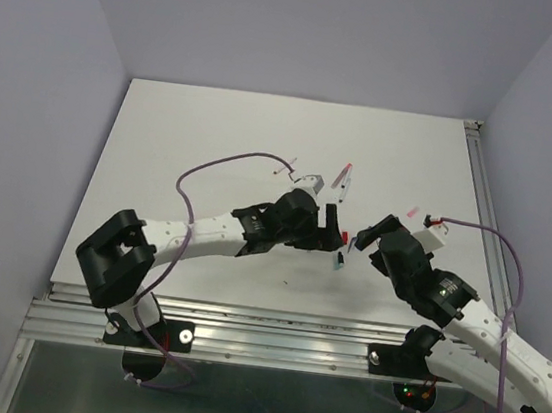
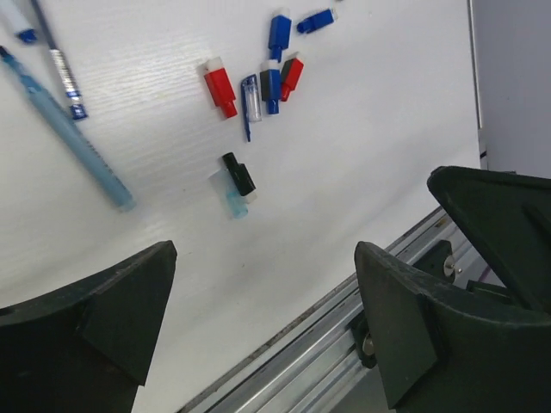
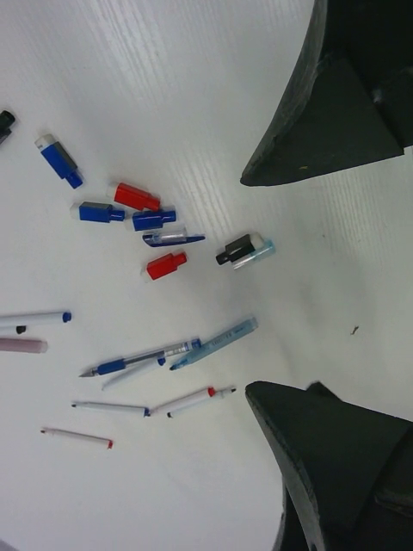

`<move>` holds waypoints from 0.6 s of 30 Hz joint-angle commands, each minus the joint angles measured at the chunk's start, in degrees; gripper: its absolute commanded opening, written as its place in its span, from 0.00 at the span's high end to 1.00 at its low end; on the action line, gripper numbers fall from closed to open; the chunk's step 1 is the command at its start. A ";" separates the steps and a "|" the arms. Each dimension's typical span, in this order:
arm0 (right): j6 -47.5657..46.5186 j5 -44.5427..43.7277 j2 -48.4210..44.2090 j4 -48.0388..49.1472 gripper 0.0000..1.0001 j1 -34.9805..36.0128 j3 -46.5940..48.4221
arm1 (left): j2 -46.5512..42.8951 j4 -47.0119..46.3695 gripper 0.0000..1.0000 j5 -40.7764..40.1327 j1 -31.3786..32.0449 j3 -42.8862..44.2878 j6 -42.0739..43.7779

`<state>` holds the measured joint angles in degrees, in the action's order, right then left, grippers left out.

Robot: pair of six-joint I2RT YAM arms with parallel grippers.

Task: Open the pen caps

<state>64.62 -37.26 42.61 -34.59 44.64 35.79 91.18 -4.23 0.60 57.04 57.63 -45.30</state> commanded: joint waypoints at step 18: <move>-1.78 -0.89 -2.62 4.79 0.00 -0.26 -3.19 | -22.54 27.35 0.01 -21.61 -33.81 -15.09 -10.69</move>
<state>63.18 -37.04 39.31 -32.40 44.64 33.15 69.34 21.54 -17.67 26.96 42.70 -55.40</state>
